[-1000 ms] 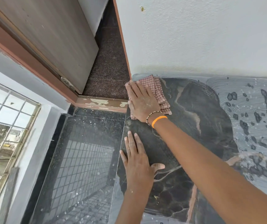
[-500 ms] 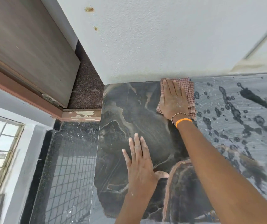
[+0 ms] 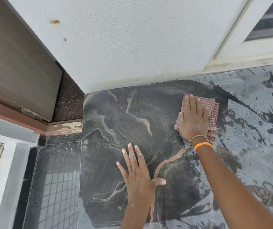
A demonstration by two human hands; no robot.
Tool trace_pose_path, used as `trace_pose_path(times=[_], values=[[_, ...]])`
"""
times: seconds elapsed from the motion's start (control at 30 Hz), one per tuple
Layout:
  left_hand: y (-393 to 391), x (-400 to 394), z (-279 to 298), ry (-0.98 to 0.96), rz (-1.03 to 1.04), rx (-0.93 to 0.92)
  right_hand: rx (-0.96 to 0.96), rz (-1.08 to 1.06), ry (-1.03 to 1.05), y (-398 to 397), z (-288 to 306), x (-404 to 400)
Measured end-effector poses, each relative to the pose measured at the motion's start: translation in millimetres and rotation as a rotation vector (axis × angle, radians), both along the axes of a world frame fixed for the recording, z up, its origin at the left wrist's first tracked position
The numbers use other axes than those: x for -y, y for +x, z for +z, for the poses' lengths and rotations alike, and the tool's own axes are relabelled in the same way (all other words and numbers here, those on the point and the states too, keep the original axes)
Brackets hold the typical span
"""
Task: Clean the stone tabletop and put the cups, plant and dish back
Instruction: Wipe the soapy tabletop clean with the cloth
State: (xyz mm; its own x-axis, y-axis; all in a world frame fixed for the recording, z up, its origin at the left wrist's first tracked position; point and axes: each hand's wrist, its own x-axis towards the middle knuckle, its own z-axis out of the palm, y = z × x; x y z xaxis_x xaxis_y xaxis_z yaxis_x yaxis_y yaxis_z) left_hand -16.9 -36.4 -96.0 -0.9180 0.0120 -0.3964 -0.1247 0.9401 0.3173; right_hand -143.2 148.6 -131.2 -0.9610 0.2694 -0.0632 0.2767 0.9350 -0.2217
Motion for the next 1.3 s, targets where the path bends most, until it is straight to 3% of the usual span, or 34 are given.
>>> trace_pose_path(times=[0.23,0.37,0.5,0.6,0.83,0.97,1.1,1.3], values=[[24,13,0,-0.057,0.09,-0.044,0.047,0.384,-0.064,-29,3,127],[42,34,4,-0.11,0.162,0.027,0.058,0.701,-0.073,1,6,195],[60,47,6,-0.156,0.156,0.099,0.033,0.905,-0.042,52,2,186],[69,47,5,-0.142,0.121,0.109,0.008,0.824,-0.028,58,0,132],[72,51,5,-0.133,0.026,0.069,0.025,0.274,0.033,59,3,-23],[75,53,6,-0.153,0.01,0.081,0.051,0.071,-0.001,97,4,-27],[88,60,8,-0.1,0.04,0.058,0.047,0.135,0.01,123,3,34],[118,99,4,-0.099,0.162,0.062,0.072,0.461,-0.046,126,4,159]])
